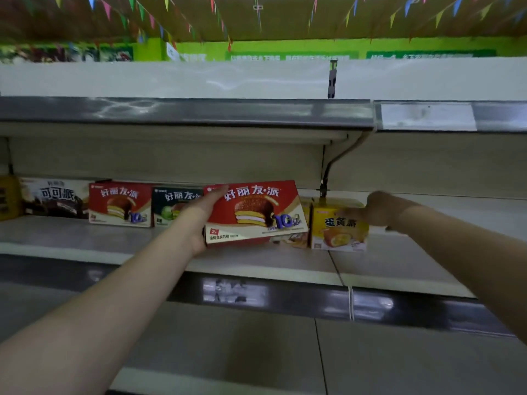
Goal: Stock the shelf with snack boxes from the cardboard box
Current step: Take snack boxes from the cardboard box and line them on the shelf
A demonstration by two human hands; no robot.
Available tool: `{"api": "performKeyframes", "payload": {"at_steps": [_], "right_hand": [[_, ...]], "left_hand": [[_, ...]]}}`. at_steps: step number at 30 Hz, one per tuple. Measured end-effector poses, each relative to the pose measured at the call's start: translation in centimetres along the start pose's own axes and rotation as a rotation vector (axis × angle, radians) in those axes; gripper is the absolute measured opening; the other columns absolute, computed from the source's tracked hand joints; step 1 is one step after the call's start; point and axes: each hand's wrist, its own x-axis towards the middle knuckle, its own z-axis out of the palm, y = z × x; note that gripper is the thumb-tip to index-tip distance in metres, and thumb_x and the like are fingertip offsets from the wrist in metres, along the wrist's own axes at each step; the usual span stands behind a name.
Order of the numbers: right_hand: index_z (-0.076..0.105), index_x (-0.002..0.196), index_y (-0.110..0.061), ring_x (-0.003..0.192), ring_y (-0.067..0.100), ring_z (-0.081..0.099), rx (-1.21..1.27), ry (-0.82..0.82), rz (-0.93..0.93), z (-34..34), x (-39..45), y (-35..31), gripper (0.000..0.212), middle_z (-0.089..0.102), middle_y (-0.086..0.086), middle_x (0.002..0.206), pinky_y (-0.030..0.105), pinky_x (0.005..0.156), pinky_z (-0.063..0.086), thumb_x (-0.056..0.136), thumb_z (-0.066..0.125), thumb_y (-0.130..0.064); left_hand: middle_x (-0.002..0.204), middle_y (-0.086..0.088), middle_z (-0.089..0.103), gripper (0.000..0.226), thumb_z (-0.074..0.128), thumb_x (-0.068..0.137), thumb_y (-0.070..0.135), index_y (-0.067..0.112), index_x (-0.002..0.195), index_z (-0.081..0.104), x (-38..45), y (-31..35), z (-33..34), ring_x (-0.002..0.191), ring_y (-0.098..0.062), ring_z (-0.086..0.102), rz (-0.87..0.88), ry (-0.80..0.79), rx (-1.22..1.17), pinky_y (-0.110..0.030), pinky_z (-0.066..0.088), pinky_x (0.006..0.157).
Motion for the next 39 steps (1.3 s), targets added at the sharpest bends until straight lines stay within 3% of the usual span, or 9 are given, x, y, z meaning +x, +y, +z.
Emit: {"api": "performKeyframes", "payload": {"at_steps": [6, 12, 14, 16, 20, 26, 29, 32, 39], "right_hand": [[0.041, 0.121, 0.005, 0.108, 0.036, 0.051, 0.079, 0.383, -0.175, 0.2, -1.0, -5.1, 0.053, 0.052, 0.023, 0.121, 0.032, 0.076, 0.037, 0.092, 0.058, -0.037], [0.06, 0.104, -0.01, 0.085, 0.021, 0.06, 0.317, -0.013, -0.316, 5.3, -3.6, -14.1, 0.039, 0.065, 0.005, 0.099, 0.027, 0.062, 0.041, 0.097, 0.047, -0.047], [0.058, 0.106, -0.015, 0.089, 0.019, 0.059, 0.372, -0.127, -0.334, 7.2, -3.9, -16.6, 0.039, 0.065, 0.002, 0.104, 0.028, 0.07, 0.044, 0.097, 0.045, -0.05], [0.059, 0.111, -0.015, 0.094, 0.021, 0.059, 0.415, -0.17, -0.362, 9.0, -3.7, -19.0, 0.038, 0.064, 0.003, 0.107, 0.029, 0.076, 0.045, 0.096, 0.048, -0.048], [0.063, 0.102, -0.009, 0.063, 0.017, 0.041, 0.443, -0.245, -0.329, 11.6, -3.3, -23.7, 0.042, 0.054, 0.007, 0.082, 0.026, 0.056, 0.03, 0.094, 0.052, -0.049], [0.062, 0.095, -0.015, 0.061, 0.012, 0.044, 0.636, -0.38, -0.262, 15.6, -3.3, -31.1, 0.016, 0.057, 0.001, 0.075, 0.022, 0.055, 0.035, 0.095, 0.058, -0.031], [0.06, 0.095, -0.016, 0.061, 0.01, 0.048, 0.704, -0.388, -0.219, 17.7, -3.2, -34.0, 0.008, 0.057, 0.0, 0.076, 0.02, 0.057, 0.043, 0.094, 0.061, -0.024], [0.053, 0.112, -0.015, 0.062, 0.012, 0.05, 0.75, -0.322, -0.205, 19.7, -2.4, -36.2, 0.022, 0.057, 0.005, 0.084, 0.023, 0.06, 0.048, 0.093, 0.063, -0.02], [0.05, 0.118, -0.007, 0.075, 0.017, 0.06, 0.612, -0.135, -0.169, 21.1, -0.4, -40.0, 0.035, 0.062, 0.007, 0.092, 0.03, 0.067, 0.052, 0.091, 0.065, -0.024]], "left_hand": [[0.095, -0.016, 0.074, 0.044, 0.074, 0.079, 0.043, 0.012, 0.109, 0.065, -0.1, 0.5, -3.4, 0.079, -0.03, 0.071, 0.003, 0.026, -0.012, -0.049, 0.057, 0.078], [0.089, -0.014, 0.074, 0.032, 0.072, 0.083, 0.039, 0.013, 0.1, 0.064, -0.3, 1.4, -7.0, 0.077, -0.03, 0.069, 0.025, 0.091, 0.0, -0.048, 0.056, 0.082], [0.092, -0.015, 0.074, 0.031, 0.072, 0.083, 0.038, 0.013, 0.1, 0.065, -0.2, 1.7, -8.9, 0.075, -0.03, 0.07, 0.038, 0.115, 0.003, -0.046, 0.058, 0.075], [0.091, -0.016, 0.074, 0.031, 0.073, 0.082, 0.036, 0.012, 0.101, 0.065, 0.1, 2.2, -11.6, 0.07, -0.029, 0.071, 0.053, 0.139, -0.003, -0.046, 0.059, 0.066], [0.095, -0.016, 0.074, 0.046, 0.076, 0.079, 0.037, 0.011, 0.115, 0.064, 1.7, 3.9, -17.2, 0.08, -0.032, 0.072, 0.076, 0.153, 0.015, -0.048, 0.059, 0.073], [0.098, -0.014, 0.074, 0.043, 0.075, 0.08, 0.033, 0.015, 0.116, 0.06, 4.5, 6.9, -25.7, 0.078, -0.029, 0.072, 0.067, 0.054, 0.209, -0.043, 0.06, 0.07], [0.104, -0.01, 0.073, 0.052, 0.081, 0.073, 0.025, 0.02, 0.118, 0.057, 6.1, 8.0, -29.5, 0.089, -0.029, 0.071, 0.119, -0.042, 0.461, -0.047, 0.056, 0.085], [0.103, 0.0, 0.074, 0.057, 0.086, 0.065, 0.031, 0.028, 0.115, 0.06, 7.9, 8.6, -32.5, 0.096, -0.02, 0.07, 0.144, -0.116, 0.691, -0.042, 0.053, 0.094], [0.114, 0.001, 0.067, 0.071, 0.081, 0.073, 0.032, 0.024, 0.132, 0.043, 13.3, 8.6, -34.3, 0.102, -0.019, 0.066, 0.248, -0.185, 0.744, -0.043, 0.054, 0.092]]}}
